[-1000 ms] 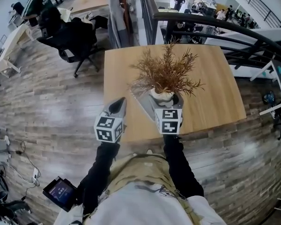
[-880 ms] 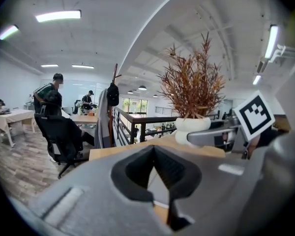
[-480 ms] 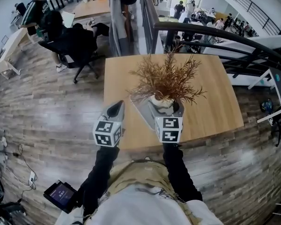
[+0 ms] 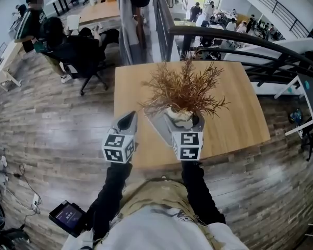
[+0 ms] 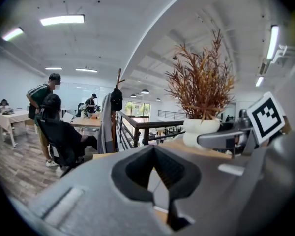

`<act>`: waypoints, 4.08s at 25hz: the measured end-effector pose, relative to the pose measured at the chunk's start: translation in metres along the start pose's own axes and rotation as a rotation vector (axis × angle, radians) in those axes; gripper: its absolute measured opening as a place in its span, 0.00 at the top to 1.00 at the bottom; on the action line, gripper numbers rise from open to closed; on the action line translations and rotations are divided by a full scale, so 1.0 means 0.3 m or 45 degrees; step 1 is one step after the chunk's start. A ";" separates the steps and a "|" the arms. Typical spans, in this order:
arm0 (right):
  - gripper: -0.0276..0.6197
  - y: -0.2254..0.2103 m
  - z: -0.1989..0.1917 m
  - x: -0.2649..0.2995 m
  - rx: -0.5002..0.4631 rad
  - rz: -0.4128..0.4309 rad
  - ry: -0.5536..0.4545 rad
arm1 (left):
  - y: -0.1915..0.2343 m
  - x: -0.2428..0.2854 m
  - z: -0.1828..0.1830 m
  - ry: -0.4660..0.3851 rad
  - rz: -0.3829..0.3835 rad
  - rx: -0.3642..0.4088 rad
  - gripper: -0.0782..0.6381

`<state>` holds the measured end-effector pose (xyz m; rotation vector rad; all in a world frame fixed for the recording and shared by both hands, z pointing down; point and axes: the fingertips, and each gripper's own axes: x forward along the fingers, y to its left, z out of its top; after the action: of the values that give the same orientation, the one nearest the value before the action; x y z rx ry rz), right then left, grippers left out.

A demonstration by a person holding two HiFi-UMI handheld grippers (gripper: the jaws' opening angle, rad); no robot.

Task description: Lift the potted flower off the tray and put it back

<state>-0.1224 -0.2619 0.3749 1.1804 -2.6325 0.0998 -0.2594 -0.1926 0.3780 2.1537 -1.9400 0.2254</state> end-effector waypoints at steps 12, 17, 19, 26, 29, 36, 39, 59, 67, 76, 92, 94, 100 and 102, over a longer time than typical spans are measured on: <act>0.25 -0.011 0.006 -0.020 -0.020 -0.016 -0.009 | -0.018 0.010 -0.008 0.010 -0.018 0.004 0.89; 0.25 -0.012 0.001 -0.013 -0.014 -0.018 -0.016 | -0.021 0.019 -0.021 0.019 -0.027 0.013 0.89; 0.25 -0.012 0.002 -0.004 -0.012 -0.018 -0.013 | -0.017 0.025 -0.022 0.023 -0.031 0.013 0.89; 0.25 -0.029 -0.019 -0.006 -0.002 -0.022 -0.008 | -0.032 0.028 -0.041 0.042 -0.037 0.006 0.89; 0.25 -0.033 -0.048 -0.004 0.004 -0.021 0.006 | -0.030 0.026 -0.062 0.054 -0.030 0.000 0.89; 0.25 -0.043 -0.081 0.022 0.016 -0.015 0.025 | -0.005 0.038 -0.091 0.093 -0.007 -0.011 0.89; 0.25 -0.053 -0.102 0.030 0.020 -0.016 0.034 | -0.004 0.041 -0.108 0.111 -0.001 -0.016 0.89; 0.25 -0.010 -0.591 0.139 0.010 0.030 0.190 | 0.089 -0.015 -0.433 0.234 0.086 -0.046 0.89; 0.25 -0.015 -0.885 0.191 0.013 0.065 0.213 | 0.048 0.026 -0.649 0.262 0.101 -0.020 0.89; 0.25 -0.042 -1.147 0.303 0.017 0.068 0.259 | 0.054 0.087 -0.837 0.292 0.103 0.004 0.89; 0.24 -0.023 -1.227 0.454 0.047 0.068 0.283 | 0.083 0.104 -0.912 0.333 0.117 0.001 0.89; 0.24 -0.023 -1.229 0.461 0.038 0.069 0.293 | 0.084 0.105 -0.913 0.335 0.118 -0.002 0.89; 0.23 -0.011 -1.243 0.466 -0.005 0.062 0.308 | 0.096 0.094 -0.922 0.330 0.120 -0.006 0.89; 0.23 -0.012 -1.250 0.467 -0.011 0.062 0.325 | 0.094 0.095 -0.919 0.329 0.118 -0.004 0.89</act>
<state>-0.1334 -0.3041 0.7730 1.0259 -2.4349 0.2319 -0.2727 -0.1470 0.6525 1.9249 -1.8901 0.4907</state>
